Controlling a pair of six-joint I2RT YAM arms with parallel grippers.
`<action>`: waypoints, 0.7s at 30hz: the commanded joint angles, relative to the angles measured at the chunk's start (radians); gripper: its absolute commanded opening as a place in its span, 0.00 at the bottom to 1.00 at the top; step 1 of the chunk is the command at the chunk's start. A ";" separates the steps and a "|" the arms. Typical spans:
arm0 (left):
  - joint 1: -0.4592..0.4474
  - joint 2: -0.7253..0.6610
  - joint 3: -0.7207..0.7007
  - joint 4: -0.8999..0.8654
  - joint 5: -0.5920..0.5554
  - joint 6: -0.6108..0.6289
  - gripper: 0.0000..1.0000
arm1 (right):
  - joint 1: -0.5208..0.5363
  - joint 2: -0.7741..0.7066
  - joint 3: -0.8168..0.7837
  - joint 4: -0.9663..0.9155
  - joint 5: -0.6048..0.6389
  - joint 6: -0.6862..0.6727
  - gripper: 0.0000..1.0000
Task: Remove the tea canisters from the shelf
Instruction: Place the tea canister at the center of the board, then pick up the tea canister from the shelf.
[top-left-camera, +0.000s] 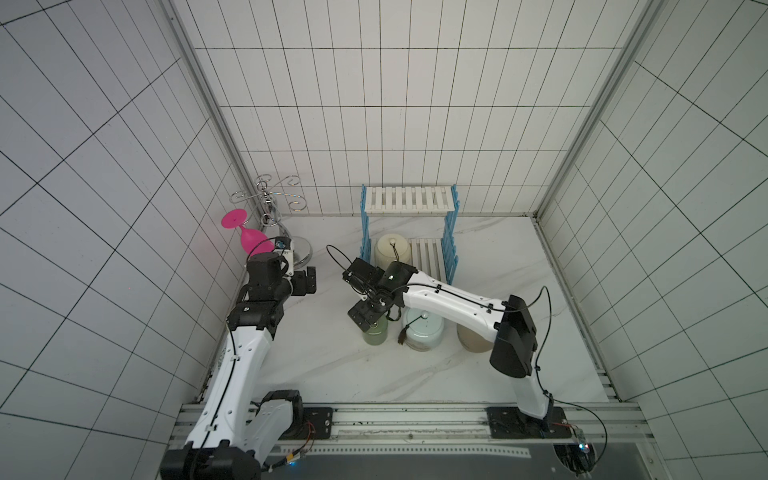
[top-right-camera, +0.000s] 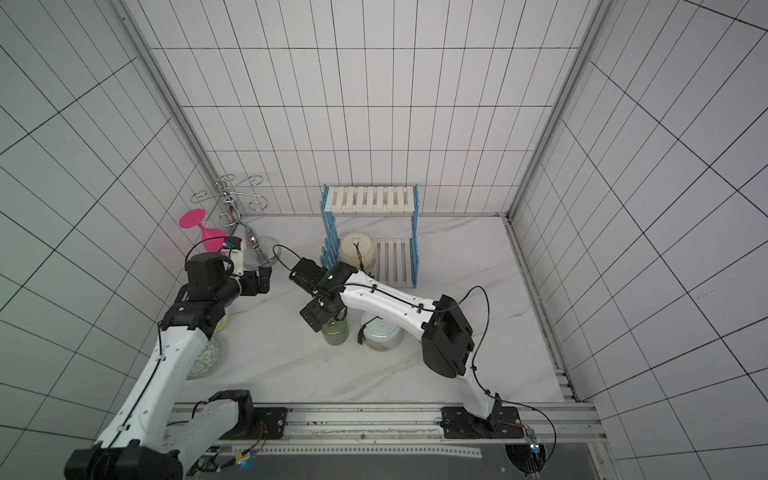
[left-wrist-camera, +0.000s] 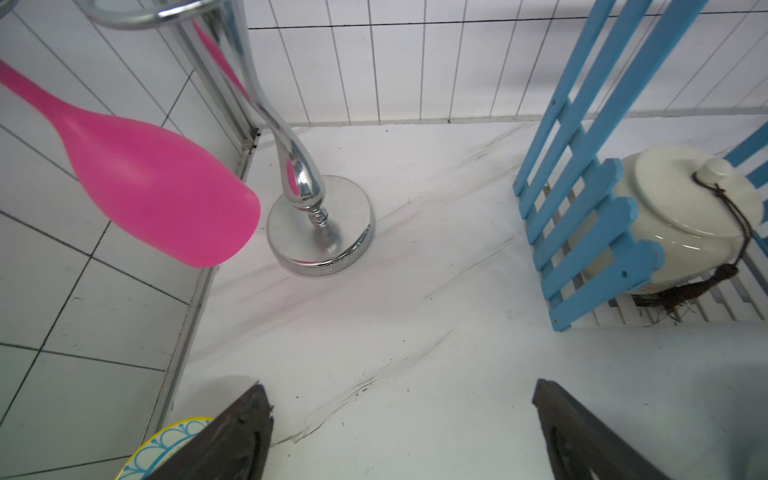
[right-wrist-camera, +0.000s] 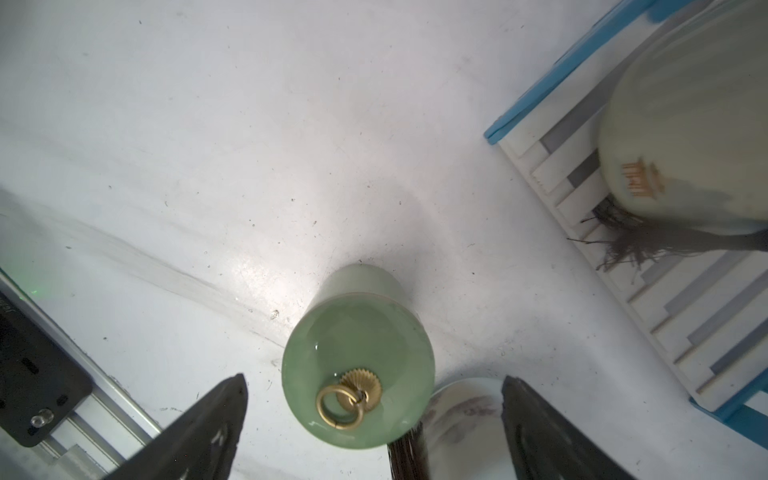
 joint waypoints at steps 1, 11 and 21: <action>-0.007 0.020 0.087 -0.063 0.161 0.024 0.99 | -0.045 -0.091 -0.051 -0.008 0.043 -0.004 0.99; -0.055 0.159 0.277 -0.153 0.231 -0.002 0.95 | -0.153 -0.288 -0.195 0.001 0.061 -0.025 0.98; -0.270 0.349 0.488 -0.234 0.145 0.030 0.94 | -0.265 -0.514 -0.395 0.046 0.107 -0.043 0.98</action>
